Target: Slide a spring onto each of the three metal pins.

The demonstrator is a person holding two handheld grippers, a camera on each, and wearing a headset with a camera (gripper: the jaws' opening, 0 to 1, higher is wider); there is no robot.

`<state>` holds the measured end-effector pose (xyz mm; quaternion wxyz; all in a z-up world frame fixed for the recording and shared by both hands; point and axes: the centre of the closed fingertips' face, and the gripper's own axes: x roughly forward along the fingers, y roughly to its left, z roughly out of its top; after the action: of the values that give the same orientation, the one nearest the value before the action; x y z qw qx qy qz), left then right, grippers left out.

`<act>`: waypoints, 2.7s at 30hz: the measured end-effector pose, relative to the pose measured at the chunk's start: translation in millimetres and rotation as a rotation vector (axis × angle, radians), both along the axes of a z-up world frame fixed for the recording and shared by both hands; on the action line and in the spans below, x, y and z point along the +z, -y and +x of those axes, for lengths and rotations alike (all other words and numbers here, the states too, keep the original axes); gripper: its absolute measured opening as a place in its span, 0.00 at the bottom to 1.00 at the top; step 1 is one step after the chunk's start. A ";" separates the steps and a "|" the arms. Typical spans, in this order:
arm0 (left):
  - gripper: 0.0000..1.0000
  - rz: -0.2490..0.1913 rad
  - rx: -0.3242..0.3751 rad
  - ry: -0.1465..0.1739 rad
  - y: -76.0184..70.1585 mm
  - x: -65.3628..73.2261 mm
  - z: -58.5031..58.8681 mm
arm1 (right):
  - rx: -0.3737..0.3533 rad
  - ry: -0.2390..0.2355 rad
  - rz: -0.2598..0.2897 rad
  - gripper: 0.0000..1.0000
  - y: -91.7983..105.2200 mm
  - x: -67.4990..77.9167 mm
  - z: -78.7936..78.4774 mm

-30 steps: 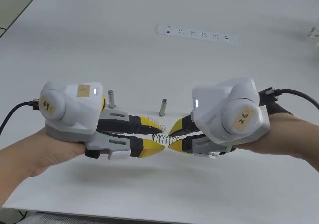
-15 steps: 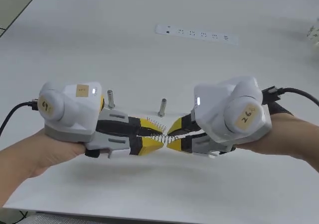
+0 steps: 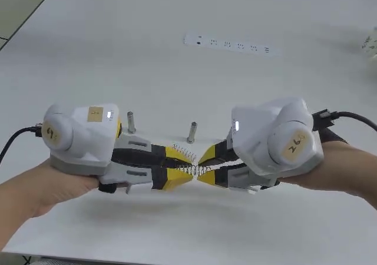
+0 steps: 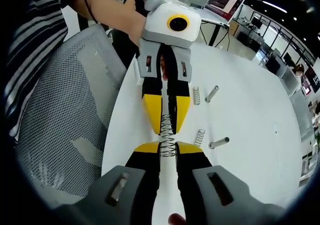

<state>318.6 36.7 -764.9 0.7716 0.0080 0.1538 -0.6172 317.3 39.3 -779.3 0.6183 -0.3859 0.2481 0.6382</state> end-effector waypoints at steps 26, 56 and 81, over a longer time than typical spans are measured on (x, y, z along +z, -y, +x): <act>0.07 0.013 -0.040 -0.008 1.6 1.9 -7.4 | -0.037 -0.021 0.059 0.14 10.9 0.6 -4.8; 0.07 0.017 -0.069 -0.014 3.2 -1.9 -10.2 | -0.017 0.005 0.047 0.13 13.8 -3.2 -7.2; 0.07 0.049 -0.066 0.006 0.4 -7.4 -9.4 | -0.094 -0.108 0.269 0.13 -8.4 35.2 -8.0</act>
<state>309.3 36.3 -772.3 0.7510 0.0338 0.1664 -0.6382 309.3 47.7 -744.2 0.6795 -0.2527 0.2113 0.6556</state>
